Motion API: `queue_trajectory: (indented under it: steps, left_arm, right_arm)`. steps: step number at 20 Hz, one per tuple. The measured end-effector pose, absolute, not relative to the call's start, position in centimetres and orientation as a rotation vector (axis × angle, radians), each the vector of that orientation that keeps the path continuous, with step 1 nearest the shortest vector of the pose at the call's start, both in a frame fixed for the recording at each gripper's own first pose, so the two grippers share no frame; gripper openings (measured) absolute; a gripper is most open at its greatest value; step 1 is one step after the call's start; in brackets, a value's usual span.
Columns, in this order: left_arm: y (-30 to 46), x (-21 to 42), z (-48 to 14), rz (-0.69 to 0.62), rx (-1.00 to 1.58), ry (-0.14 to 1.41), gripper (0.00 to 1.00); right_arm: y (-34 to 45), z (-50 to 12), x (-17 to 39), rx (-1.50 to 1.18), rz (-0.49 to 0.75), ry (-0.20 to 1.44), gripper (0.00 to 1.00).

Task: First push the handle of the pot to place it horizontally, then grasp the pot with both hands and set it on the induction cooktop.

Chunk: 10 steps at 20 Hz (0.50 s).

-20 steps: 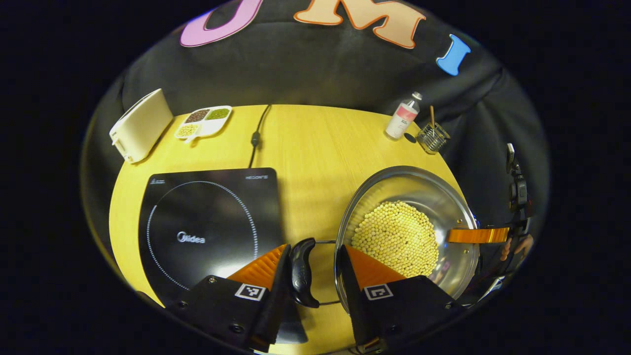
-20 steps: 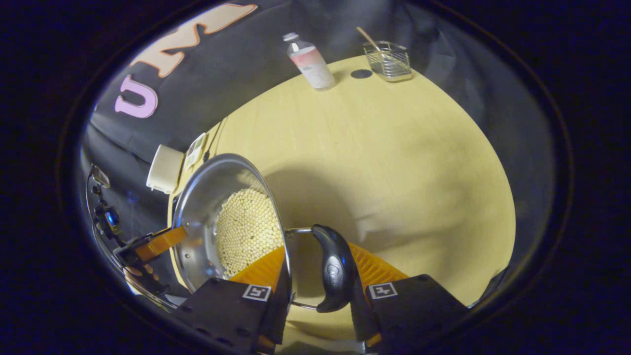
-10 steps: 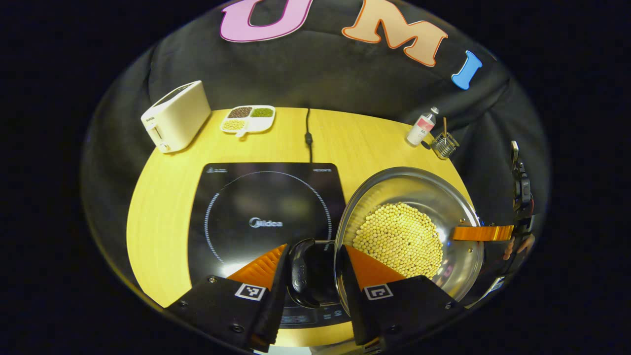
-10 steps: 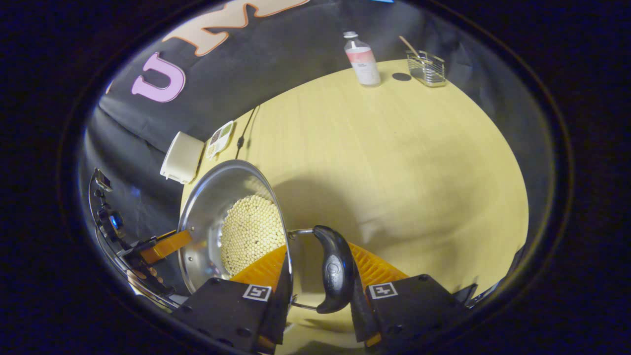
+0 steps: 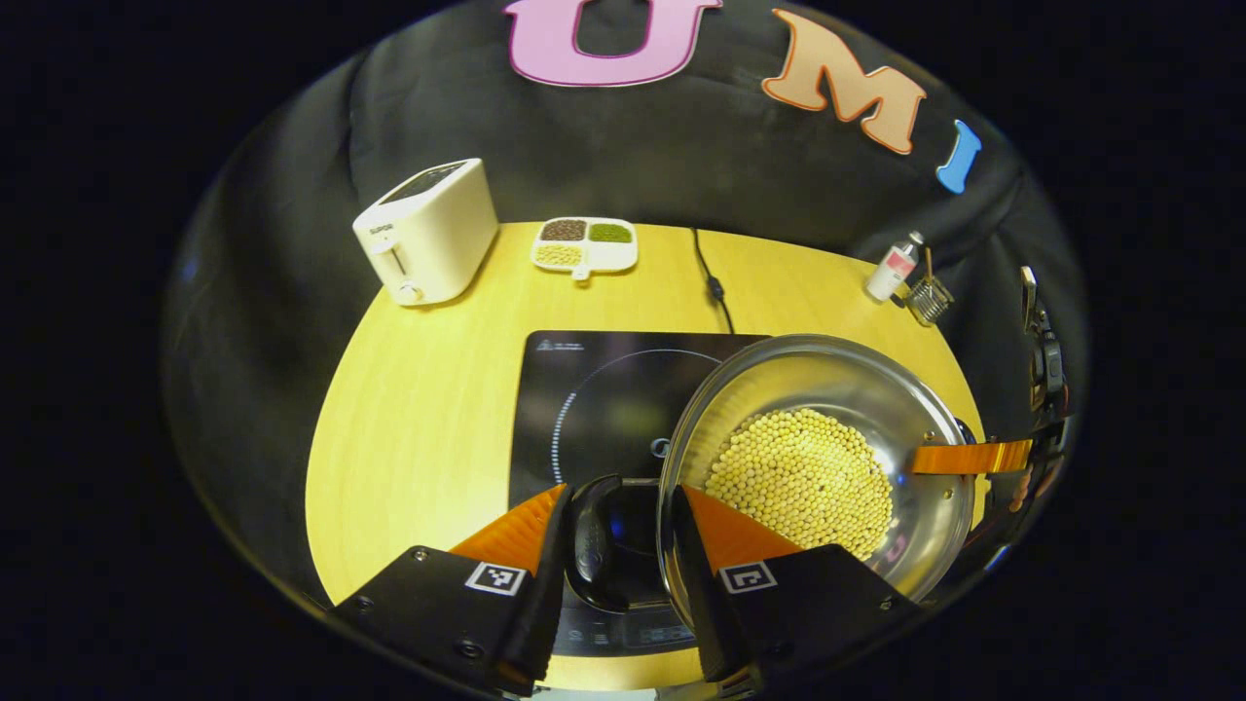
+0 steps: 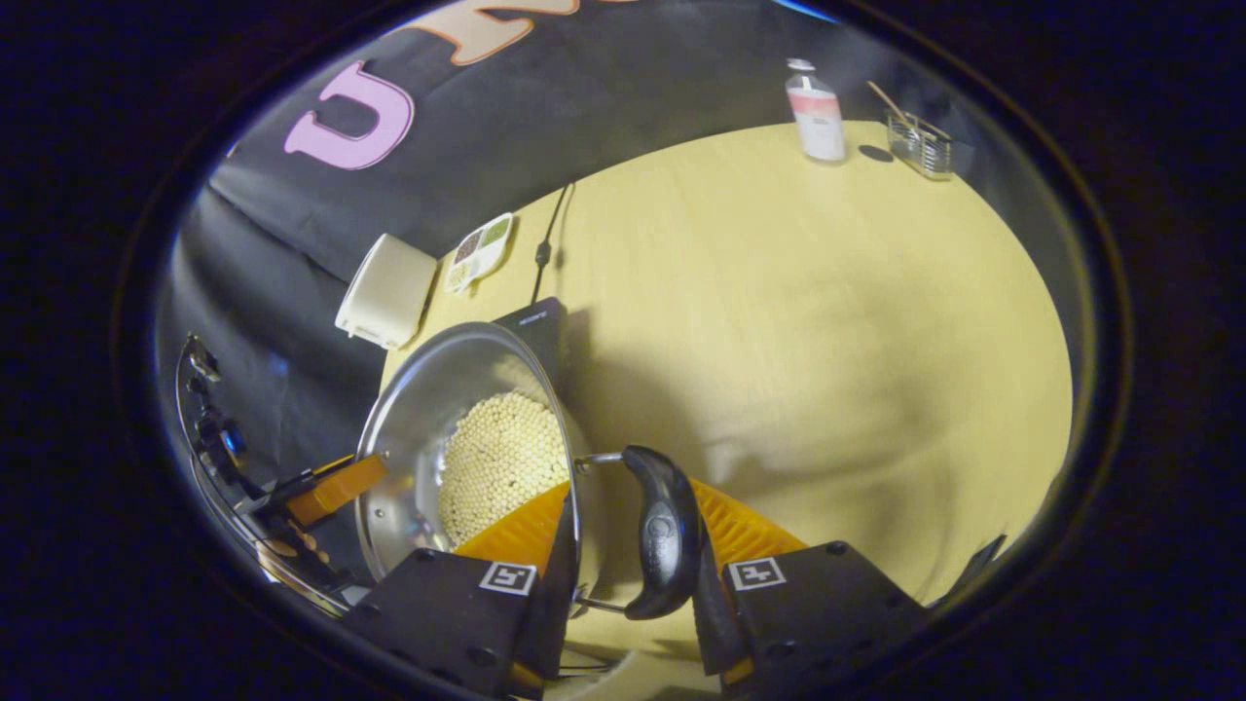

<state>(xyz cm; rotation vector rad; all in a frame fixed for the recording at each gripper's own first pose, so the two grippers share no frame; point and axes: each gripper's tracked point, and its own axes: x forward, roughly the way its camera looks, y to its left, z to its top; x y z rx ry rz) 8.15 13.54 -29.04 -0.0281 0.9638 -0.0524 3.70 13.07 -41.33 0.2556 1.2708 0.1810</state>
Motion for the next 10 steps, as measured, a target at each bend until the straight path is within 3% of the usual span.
queue_trajectory:
  steps: [10]
  left_arm:
    - [18.3,10.9,-29.9,-0.031,0.006,0.886,0.58]
  right_arm:
    - [18.4,-43.8,6.0,0.214,0.156,1.259,0.5]
